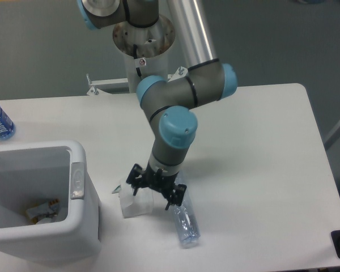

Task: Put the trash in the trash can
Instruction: 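Lower the gripper onto the tissue and close on it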

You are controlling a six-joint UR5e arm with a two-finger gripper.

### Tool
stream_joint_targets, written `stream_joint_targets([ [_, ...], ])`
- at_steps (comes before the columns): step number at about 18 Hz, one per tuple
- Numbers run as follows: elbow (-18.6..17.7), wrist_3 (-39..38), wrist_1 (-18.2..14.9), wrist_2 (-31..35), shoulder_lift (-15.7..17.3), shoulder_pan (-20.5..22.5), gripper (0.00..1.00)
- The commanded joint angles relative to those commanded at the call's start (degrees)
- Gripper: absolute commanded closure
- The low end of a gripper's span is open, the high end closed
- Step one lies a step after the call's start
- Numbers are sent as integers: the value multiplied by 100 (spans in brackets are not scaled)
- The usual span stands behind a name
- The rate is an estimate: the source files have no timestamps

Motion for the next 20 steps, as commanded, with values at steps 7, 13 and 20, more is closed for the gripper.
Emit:
stream_joint_targets([
  [7,-141,-26,-9,132,9,-35,42],
  [13,-141,-211,-9,167,44,-53,100],
  [20,-123,-176,-9,158,70,-53,100],
])
